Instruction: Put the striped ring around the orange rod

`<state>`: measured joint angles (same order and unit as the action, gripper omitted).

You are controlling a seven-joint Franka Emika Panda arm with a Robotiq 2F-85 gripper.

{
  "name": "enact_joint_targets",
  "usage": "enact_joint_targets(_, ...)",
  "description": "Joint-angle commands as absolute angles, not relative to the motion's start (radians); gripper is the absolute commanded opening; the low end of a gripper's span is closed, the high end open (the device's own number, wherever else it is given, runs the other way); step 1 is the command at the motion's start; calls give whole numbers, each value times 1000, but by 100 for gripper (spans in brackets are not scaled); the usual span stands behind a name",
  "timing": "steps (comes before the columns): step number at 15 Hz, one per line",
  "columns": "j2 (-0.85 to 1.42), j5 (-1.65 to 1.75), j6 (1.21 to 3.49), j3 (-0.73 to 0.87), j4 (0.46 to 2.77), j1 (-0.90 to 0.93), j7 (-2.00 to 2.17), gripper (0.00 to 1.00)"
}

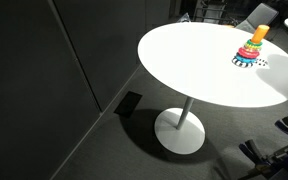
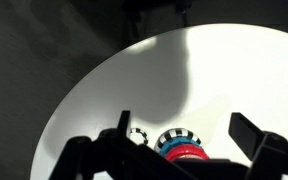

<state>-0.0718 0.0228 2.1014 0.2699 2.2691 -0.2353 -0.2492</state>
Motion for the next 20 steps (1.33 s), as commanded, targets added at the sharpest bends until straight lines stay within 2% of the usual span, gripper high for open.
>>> enact_joint_targets(1, -20, 44, 2187, 266, 2264, -244, -178, 100)
enact_joint_targets(9, 132, 40, 2305, 263, 2205, -243, -79, 100)
enact_joint_targets(20, 318, 29, 2311, 278, 2031, -265, 2, 100)
